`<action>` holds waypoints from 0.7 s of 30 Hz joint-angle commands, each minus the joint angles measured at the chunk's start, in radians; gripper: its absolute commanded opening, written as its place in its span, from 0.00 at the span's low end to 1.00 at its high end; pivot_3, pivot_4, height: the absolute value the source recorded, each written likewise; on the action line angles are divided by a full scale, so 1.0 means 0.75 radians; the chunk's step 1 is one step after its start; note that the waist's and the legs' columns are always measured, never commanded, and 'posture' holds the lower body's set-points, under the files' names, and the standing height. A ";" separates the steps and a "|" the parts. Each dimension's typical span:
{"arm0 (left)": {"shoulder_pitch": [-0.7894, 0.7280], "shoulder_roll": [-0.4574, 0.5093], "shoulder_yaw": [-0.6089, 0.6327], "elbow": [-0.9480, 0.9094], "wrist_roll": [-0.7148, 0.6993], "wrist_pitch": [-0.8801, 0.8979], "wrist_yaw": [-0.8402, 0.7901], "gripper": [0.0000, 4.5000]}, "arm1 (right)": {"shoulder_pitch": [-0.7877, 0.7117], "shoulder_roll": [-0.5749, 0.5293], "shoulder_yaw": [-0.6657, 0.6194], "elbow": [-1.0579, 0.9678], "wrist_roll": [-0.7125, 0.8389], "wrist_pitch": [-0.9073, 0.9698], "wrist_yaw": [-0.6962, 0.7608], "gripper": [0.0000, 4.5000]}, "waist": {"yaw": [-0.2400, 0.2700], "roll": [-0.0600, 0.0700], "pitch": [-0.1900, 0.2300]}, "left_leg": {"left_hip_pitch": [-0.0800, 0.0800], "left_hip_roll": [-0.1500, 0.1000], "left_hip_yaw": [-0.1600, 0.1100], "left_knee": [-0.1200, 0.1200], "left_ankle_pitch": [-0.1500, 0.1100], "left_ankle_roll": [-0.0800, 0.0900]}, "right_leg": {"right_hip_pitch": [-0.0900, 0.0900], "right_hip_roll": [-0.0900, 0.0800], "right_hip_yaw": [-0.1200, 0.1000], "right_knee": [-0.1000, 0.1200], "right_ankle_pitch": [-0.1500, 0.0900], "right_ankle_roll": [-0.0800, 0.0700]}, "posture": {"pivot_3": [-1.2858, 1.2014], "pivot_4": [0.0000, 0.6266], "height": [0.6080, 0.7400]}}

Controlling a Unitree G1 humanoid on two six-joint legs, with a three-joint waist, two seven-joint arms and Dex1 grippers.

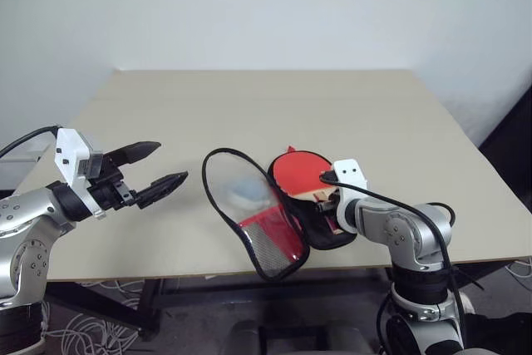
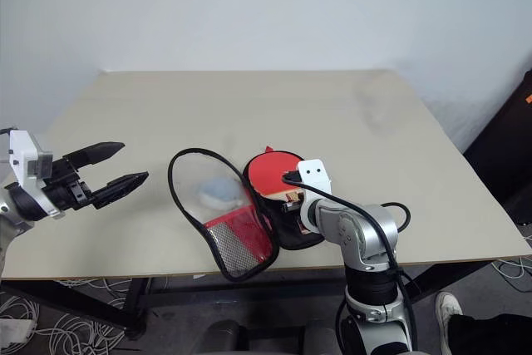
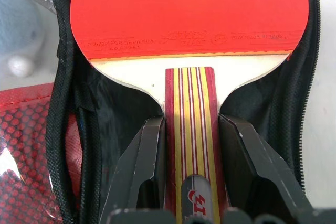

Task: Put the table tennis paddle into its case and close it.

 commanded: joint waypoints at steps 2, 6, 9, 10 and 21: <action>-0.025 0.008 0.008 -0.025 -0.003 -0.012 0.002 1.00 | -0.037 -0.026 0.015 -0.016 -0.015 0.020 0.001 0.26 | -0.001 0.000 0.000 | 0.000 0.000 0.000 0.000 0.000 0.000 | 0.000 0.000 0.000 0.000 0.000 0.000 | 0.52 0.00 1.00; -0.026 0.011 0.002 -0.020 0.010 -0.017 0.007 1.00 | -0.038 -0.062 0.033 -0.022 -0.017 0.038 0.011 0.48 | 0.000 0.000 0.000 | 0.000 0.000 0.000 0.000 0.000 0.000 | 0.000 0.000 0.000 0.000 0.000 0.000 | 0.52 0.00 1.00; -0.054 0.016 -0.010 0.006 0.041 -0.036 0.018 1.00 | -0.037 -0.142 0.088 -0.097 0.036 0.043 0.082 0.70 | 0.000 0.000 0.000 | 0.000 0.000 0.000 0.000 0.000 0.000 | 0.000 0.000 0.000 0.000 0.000 0.000 | 0.52 0.00 1.00; -0.068 0.024 -0.014 0.019 0.048 -0.042 0.009 1.00 | -0.046 -0.185 0.102 -0.120 0.057 0.028 0.117 0.79 | 0.000 0.000 0.000 | 0.000 0.000 0.000 0.000 0.000 0.000 | 0.000 0.000 0.000 0.000 0.000 0.000 | 0.52 0.00 1.00; -0.001 0.187 0.050 0.244 0.006 0.071 -0.246 1.00 | -0.365 -0.795 -0.053 0.193 0.231 -0.586 0.773 0.99 | -0.003 0.000 0.001 | 0.001 0.000 0.001 -0.001 0.000 0.000 | 0.000 0.000 0.000 -0.002 0.000 0.000 | 0.52 0.00 1.00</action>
